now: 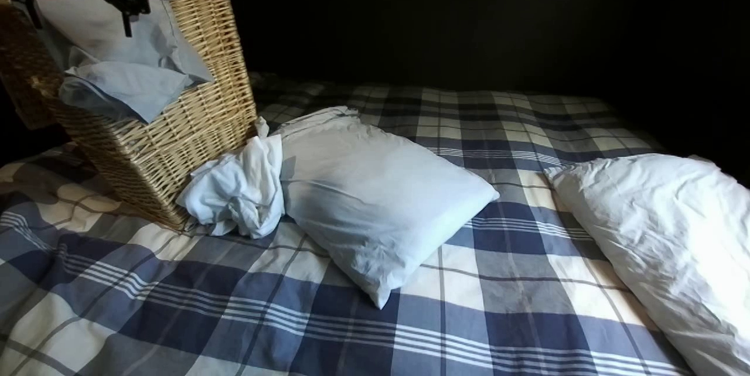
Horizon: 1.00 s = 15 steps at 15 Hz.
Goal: Pick up the gray pillow case and put it in the brown basket
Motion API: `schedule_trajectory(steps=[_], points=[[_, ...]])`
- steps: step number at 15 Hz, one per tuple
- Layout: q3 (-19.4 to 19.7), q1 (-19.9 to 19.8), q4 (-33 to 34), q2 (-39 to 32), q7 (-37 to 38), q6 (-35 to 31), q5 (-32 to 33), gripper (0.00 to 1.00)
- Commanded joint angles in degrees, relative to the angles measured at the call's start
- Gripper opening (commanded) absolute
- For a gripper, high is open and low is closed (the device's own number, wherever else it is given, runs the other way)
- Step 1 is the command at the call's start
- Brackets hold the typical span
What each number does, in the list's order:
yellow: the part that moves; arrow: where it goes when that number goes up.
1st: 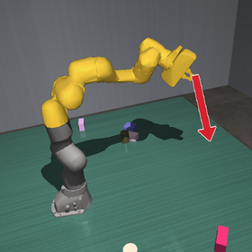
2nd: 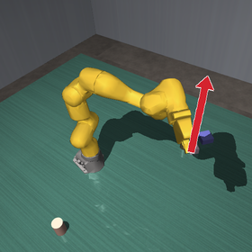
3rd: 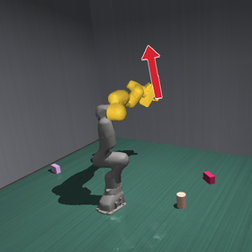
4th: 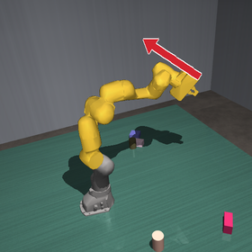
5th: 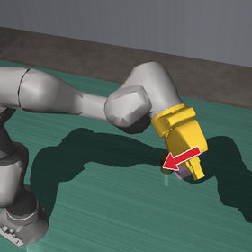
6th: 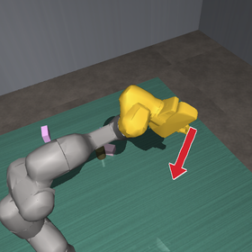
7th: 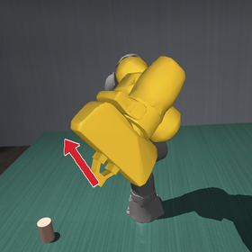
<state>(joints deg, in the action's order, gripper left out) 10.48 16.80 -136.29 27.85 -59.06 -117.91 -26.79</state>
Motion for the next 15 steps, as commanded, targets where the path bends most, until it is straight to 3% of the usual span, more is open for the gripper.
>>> schedule_trajectory(steps=[1,6,10,12,15], points=[[0.89,-1.35,-2.88,-1.90,-7.16,1.68,-4.93,1.00],[-1.15,-4.64,-7.01,-4.71,-13.12,-6.88,-4.58,1.00],[-1.29,-3.55,-9.95,-5.91,-18.00,-17.98,-10.03,1.00],[-1.26,-2.74,-10.62,-6.53,-21.59,-19.96,-13.96,1.00],[-1.12,-1.77,-10.44,-7.16,-29.69,-17.60,-21.23,1.00]])
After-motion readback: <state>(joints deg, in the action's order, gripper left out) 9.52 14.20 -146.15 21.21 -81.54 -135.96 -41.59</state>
